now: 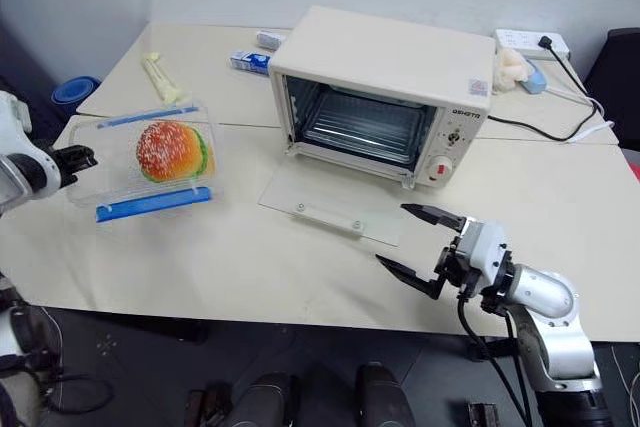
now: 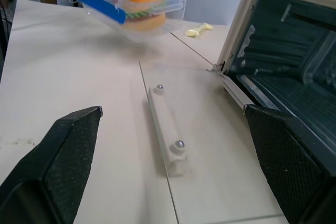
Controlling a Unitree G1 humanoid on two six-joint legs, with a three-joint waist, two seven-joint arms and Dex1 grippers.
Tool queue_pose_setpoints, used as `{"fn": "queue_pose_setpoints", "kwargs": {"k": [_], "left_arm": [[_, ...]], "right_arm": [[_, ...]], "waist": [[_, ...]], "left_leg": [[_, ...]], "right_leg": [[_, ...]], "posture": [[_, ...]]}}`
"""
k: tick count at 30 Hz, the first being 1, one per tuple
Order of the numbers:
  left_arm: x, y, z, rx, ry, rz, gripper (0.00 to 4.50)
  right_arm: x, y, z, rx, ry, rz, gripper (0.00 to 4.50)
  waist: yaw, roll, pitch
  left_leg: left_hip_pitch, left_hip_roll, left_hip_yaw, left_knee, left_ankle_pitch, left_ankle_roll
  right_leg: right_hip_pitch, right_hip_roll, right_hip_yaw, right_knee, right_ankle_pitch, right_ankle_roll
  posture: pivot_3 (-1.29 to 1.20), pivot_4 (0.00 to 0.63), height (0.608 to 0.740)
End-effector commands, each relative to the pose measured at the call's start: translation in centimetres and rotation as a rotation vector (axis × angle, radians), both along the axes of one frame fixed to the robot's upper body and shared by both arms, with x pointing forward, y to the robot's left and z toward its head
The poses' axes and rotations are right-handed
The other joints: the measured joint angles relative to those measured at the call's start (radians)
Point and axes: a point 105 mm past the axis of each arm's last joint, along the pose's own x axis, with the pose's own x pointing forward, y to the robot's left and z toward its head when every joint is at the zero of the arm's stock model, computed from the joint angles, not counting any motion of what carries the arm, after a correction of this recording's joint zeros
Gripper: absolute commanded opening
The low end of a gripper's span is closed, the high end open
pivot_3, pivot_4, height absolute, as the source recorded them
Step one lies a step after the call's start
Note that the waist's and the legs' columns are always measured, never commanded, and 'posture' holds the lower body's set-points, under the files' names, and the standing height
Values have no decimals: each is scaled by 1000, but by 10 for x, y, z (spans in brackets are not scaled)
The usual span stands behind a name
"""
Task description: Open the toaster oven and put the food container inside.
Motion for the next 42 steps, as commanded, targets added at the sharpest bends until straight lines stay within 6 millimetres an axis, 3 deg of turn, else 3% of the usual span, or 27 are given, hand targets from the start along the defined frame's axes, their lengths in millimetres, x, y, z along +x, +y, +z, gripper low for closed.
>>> {"fn": "queue_pose_setpoints", "kwargs": {"k": [1,8,14,20,26,32,35,38,42], "left_arm": [[4,-37,17,31,-23,-236,259],[24,-141,26,14,-55,-571,259],[42,-190,21,2,-70,-638,259],[60,-216,9,6,-73,-629,259],[73,-229,3,-2,-84,-606,259],[72,-236,14,-90,-125,-630,2026],[70,-216,21,-192,-145,-615,2956],[63,-190,20,-235,-182,-653,2956],[47,-147,6,-135,-228,-742,2956]], "right_arm": [[-7,-11,8,-12,-34,-47,4500],[-22,-21,-3,-12,-7,-145,4500],[-32,-20,-5,2,-3,-193,4500],[-38,-18,-2,24,-17,-240,4500],[-41,-14,-3,40,-18,-266,4500],[-42,-13,-2,52,-15,-278,4500],[-38,-12,10,92,-27,-295,4500],[-38,-5,18,107,-15,-269,4500],[-45,11,13,69,108,-163,4500]], "waist": [[3,0,0],[17,0,0],[3,0,0],[-3,0,0],[4,0,0],[5,0,0],[-2,0,0],[-9,0,0],[-11,1,0]], "left_leg": [[0,0,0,0,0,0],[-2,0,0,1,0,1],[0,0,2,1,0,1],[0,0,3,1,0,1],[0,0,3,1,0,1],[0,0,3,1,0,1],[0,0,3,1,0,1],[0,1,3,1,1,0],[2,2,3,-1,1,-1]], "right_leg": [[0,0,0,0,0,0],[0,0,0,0,0,0],[-1,2,1,2,0,0],[-1,2,2,2,0,0],[-1,2,2,2,0,0],[-1,2,2,2,0,0],[-1,2,2,3,0,0],[-2,2,2,3,0,0],[-2,3,2,3,0,0]], "posture": [[0,150,740],[0,150,740],[0,150,740],[0,150,740],[0,150,740],[0,150,740],[0,150,740],[0,150,740],[0,150,740]]}}
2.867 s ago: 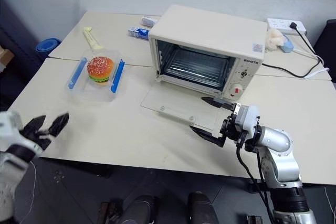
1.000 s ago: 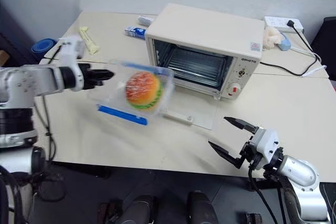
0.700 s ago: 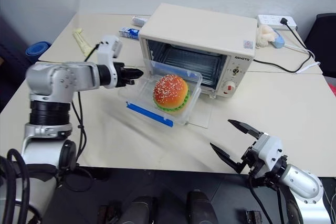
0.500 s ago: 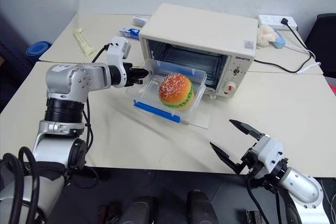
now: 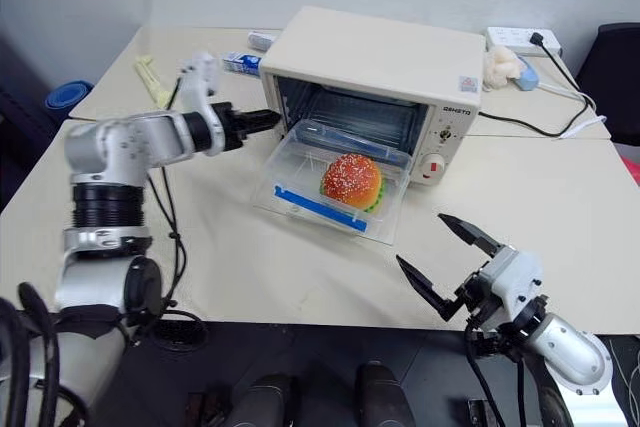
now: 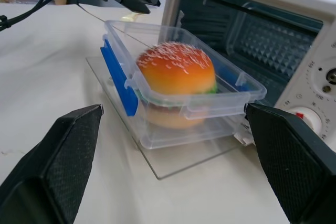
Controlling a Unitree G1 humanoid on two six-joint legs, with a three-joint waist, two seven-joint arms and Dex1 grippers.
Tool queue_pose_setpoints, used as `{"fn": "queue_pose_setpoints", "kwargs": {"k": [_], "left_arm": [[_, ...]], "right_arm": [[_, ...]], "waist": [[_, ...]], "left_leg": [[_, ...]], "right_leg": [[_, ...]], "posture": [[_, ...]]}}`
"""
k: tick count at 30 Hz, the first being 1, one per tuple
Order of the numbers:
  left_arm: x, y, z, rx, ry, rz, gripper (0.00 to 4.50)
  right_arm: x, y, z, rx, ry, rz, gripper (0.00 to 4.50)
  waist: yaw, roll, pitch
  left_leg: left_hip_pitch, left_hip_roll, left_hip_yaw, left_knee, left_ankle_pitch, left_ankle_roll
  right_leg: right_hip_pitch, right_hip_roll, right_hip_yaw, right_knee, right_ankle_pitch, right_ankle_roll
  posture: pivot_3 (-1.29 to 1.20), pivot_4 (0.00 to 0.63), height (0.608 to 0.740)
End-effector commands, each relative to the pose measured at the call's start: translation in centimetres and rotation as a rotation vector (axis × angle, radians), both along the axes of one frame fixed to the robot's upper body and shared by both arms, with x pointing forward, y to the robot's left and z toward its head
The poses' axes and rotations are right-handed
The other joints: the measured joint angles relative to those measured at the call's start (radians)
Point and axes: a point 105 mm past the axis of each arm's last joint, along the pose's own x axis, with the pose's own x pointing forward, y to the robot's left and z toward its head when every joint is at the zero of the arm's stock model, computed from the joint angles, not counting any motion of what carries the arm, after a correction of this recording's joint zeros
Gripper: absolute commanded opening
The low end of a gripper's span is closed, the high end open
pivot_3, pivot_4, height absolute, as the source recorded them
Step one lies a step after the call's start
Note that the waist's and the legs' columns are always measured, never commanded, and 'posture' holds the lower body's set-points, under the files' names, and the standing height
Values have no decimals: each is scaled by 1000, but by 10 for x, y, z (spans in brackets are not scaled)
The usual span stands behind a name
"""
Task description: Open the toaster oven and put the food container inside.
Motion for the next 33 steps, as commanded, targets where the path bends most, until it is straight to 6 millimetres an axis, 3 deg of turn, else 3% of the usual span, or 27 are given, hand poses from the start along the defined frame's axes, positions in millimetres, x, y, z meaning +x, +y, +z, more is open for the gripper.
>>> {"fn": "queue_pose_setpoints", "kwargs": {"k": [1,2,5,11,12,14,21,33], "left_arm": [[-15,24,1,39,-104,-98,2976],[-18,33,-3,64,-122,-109,2982],[-43,31,-20,190,-251,-315,2089],[-82,-25,-57,222,-339,-635,231],[-85,-32,-65,243,-344,-661,0],[-86,-44,-70,247,-363,-675,0],[-55,-69,-69,210,-428,-514,0],[-6,-74,-51,115,-493,-216,0]], "right_arm": [[-11,16,0,-13,82,106,4316],[-12,19,-2,-20,117,128,4117],[-9,31,-12,-60,184,184,3263],[15,45,-24,-117,203,181,1162],[20,46,-25,-128,196,171,808],[31,44,-26,-153,180,135,147],[74,30,-15,-217,65,25,66],[129,34,5,-153,-38,-89,66]], "waist": [[4,0,0],[7,0,0],[19,0,0],[36,0,0],[35,0,0],[31,0,0],[25,0,0],[25,0,0]], "left_leg": [[0,0,0,0,0,0],[-1,0,-1,0,0,0],[-2,-1,-3,2,0,1],[-3,-3,-4,3,-1,5],[-3,-3,-4,3,-1,5],[-3,-3,-3,3,-1,6],[-3,-3,-1,3,-2,7],[-3,-3,0,4,-1,6]], "right_leg": [[0,0,0,0,0,0],[0,0,-1,-1,0,0],[2,-2,-1,-2,0,0],[3,-5,-2,-4,0,0],[3,-5,-1,-4,0,0],[3,-5,-1,-4,0,0],[1,-2,-1,-2,0,0],[0,-2,-2,0,0,0]], "posture": [[0,150,740],[0,150,740],[0,150,740],[0,150,740],[0,150,740],[0,150,740],[0,150,740],[0,150,740]]}}
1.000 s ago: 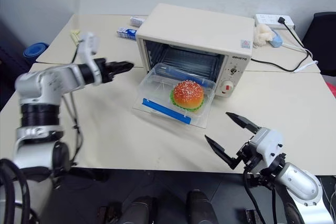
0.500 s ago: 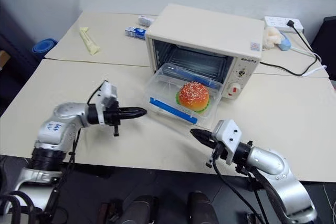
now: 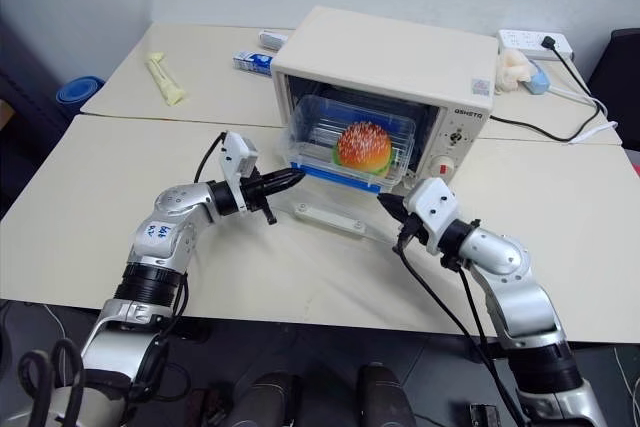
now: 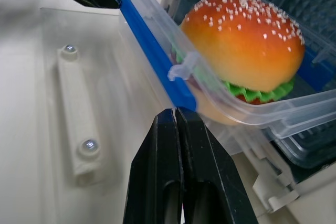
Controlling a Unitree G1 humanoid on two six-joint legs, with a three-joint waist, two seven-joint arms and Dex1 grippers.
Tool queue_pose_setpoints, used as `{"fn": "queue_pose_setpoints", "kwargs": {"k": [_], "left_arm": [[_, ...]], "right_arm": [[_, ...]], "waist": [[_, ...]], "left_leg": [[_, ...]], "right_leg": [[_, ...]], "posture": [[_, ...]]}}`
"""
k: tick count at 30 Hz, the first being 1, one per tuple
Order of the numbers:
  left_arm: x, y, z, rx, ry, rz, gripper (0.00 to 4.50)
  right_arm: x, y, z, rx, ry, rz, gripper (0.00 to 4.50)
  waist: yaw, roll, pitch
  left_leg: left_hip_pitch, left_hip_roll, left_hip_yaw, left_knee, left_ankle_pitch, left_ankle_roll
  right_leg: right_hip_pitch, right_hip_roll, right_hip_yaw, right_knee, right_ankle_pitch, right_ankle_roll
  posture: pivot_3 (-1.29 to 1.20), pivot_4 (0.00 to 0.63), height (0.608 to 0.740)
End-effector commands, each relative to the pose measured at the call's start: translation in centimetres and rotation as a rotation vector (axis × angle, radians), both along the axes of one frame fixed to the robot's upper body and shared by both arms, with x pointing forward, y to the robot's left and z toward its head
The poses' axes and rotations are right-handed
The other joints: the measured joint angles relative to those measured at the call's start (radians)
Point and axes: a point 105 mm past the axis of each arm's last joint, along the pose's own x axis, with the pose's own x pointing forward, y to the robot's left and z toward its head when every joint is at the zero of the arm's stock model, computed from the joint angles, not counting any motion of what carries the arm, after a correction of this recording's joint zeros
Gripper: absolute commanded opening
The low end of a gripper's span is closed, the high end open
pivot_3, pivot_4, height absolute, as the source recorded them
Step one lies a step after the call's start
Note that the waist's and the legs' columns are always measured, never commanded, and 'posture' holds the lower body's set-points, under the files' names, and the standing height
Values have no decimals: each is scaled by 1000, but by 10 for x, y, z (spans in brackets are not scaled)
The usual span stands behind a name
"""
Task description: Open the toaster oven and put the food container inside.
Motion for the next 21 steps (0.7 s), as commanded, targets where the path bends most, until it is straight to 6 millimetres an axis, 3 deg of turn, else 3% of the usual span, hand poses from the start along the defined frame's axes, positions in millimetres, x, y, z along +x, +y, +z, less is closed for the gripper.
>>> {"fn": "queue_pose_setpoints", "kwargs": {"k": [1,7,11,14,16,21], "left_arm": [[13,-6,20,-60,-78,63,0],[33,-15,30,-131,-92,137,0],[38,-18,35,-153,-99,144,0],[18,-18,50,-134,-151,1,0],[3,-5,58,-117,-157,-59,0],[-45,54,54,13,-147,-199,1132]], "right_arm": [[17,3,12,29,-69,-46,66],[47,4,25,98,-116,-132,66],[48,12,29,107,-117,-91,66],[27,15,29,140,-44,17,66],[8,9,35,171,-27,63,66],[-33,-30,28,115,21,92,0]], "waist": [[1,0,0],[-5,0,0],[-17,0,0],[-20,0,0],[-22,0,0],[-28,1,0]], "left_leg": [[0,0,0,0,0,0],[-1,0,2,-1,0,0],[-1,0,2,-1,0,-1],[-1,0,2,-1,0,-1],[-2,1,1,-2,0,-1],[-4,2,1,-4,-1,-2]], "right_leg": [[0,0,0,0,0,0],[-2,0,-1,0,0,0],[-2,0,-1,1,0,0],[-2,0,-1,2,0,0],[-2,0,0,4,0,0],[-4,1,2,1,0,0]], "posture": [[0,150,740],[0,150,740],[0,150,740],[0,150,740],[0,150,740],[0,150,740]]}}
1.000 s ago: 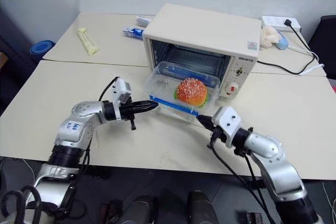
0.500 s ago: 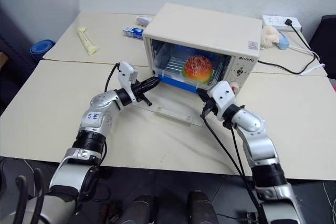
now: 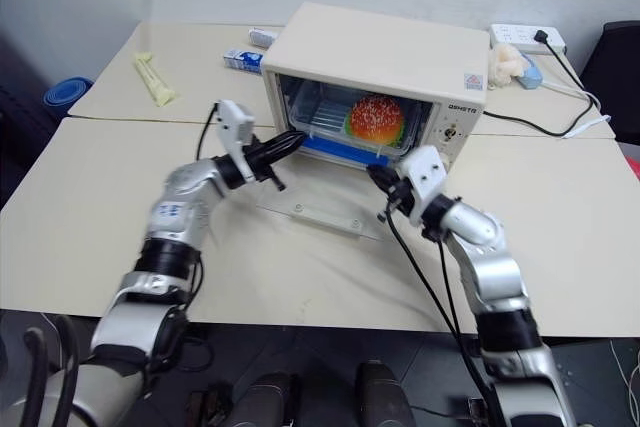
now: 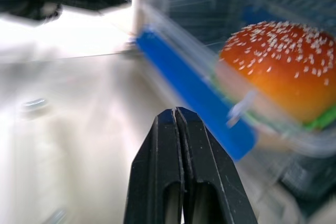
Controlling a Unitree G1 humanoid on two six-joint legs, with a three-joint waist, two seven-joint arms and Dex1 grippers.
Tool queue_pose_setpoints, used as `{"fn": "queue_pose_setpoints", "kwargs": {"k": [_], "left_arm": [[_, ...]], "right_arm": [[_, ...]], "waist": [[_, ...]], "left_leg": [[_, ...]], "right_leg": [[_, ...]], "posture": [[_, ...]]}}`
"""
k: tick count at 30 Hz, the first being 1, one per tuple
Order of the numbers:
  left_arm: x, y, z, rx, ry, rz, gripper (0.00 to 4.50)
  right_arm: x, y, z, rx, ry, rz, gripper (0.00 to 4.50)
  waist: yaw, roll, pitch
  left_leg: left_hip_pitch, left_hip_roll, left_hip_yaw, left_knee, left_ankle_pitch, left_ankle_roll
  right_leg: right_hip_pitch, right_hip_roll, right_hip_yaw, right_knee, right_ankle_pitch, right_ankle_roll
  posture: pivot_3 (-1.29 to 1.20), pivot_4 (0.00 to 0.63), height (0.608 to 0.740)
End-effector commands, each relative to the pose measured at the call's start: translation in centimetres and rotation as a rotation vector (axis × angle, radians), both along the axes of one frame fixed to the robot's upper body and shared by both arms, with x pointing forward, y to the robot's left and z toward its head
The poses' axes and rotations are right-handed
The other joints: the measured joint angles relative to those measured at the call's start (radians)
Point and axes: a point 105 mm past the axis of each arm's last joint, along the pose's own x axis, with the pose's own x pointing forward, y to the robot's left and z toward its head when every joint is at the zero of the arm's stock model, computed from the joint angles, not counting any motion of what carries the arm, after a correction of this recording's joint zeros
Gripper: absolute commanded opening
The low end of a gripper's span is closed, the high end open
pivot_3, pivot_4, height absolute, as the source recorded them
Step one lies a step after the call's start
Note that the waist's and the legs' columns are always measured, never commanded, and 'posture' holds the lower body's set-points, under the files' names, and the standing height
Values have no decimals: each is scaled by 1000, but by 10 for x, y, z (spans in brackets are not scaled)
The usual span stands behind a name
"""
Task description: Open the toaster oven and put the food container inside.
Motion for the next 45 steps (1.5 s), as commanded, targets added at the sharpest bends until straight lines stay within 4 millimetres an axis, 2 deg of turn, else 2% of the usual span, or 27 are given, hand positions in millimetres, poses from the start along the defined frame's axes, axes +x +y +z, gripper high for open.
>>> {"fn": "queue_pose_setpoints", "kwargs": {"k": [1,4,6,8,11,14,19,22,27,30,34,36,39,42,45], "left_arm": [[-39,32,6,88,-50,-137,1448],[-65,54,-2,164,-60,-251,2338],[-76,63,-9,194,-23,-296,2953],[-83,61,-9,192,-8,-334,3494],[-86,52,-4,177,-25,-356,4388],[-88,43,0,147,-61,-346,4455],[-83,46,4,68,-79,-259,4455],[-80,52,17,0,-91,-201,4455],[-74,64,24,-88,-54,-124,4455],[-67,71,25,-124,-38,-85,4455],[-63,73,20,-84,-39,-54,4455],[-62,73,11,-9,-60,-29,4455],[-64,77,-7,99,-47,-4,4500],[-73,85,-32,216,-27,-13,4500],[-90,103,-72,366,69,-27,4500]], "right_arm": [[-22,-30,15,-17,-42,2,0],[-27,-54,-6,-97,21,-28,0],[-29,-64,-29,-166,89,-22,0],[-29,-69,-48,-185,137,-16,0],[-27,-63,-62,-174,150,26,0],[-24,-46,-68,-105,128,81,0],[-25,-23,-52,42,43,146,0],[-22,-24,-24,185,-35,110,0],[-11,-38,33,428,-152,25,0],[-5,-39,57,495,-191,36,0],[-3,-38,72,526,-186,63,0],[-9,-38,69,428,-149,99,0],[-25,-36,50,236,-103,165,602],[-44,-36,23,60,-57,219,1623],[-68,-37,-11,-72,25,298,2650]], "waist": [[-2,0,0],[5,0,0],[10,0,0],[13,0,0],[11,0,0],[5,0,0],[-4,1,0],[-3,1,0],[-3,1,1],[0,1,1],[2,1,1],[6,2,1],[13,2,1],[12,2,1],[5,2,1]], "left_leg": [[1,0,0,1,0,0],[5,0,-1,1,0,1],[6,0,-1,1,-2,4],[5,0,-2,1,-2,5],[4,0,-2,1,-2,5],[4,0,-2,1,-1,3],[4,2,-1,1,0,2],[4,2,-1,1,-1,3],[4,2,-2,1,0,2],[4,2,-2,1,0,1],[4,1,-2,1,0,1],[3,1,-2,1,0,1],[3,1,-2,0,-1,3],[3,1,-2,-1,-2,4],[3,1,0,-2,-2,4]], "right_leg": [[1,0,0,-1,0,0],[6,0,0,-7,0,0],[8,0,-1,-8,0,0],[8,-1,-1,-8,0,0],[8,-2,-1,-8,0,0],[7,-1,-1,-8,0,0],[5,0,-1,-5,0,0],[5,0,-1,-5,0,0],[5,0,-1,-4,0,0],[5,0,-1,-4,0,0],[5,0,-1,-5,0,0],[4,0,-1,-5,0,0],[5,-1,-1,-8,0,0],[6,-1,-1,-10,0,0],[5,-1,0,-11,0,0]], "posture": [[0,150,740],[0,150,740],[0,150,740],[0,150,740],[0,150,740],[0,150,740],[0,150,740],[0,150,740],[0,150,740],[0,150,740],[0,150,740],[0,150,740],[0,150,740],[0,150,740],[0,150,740]]}}
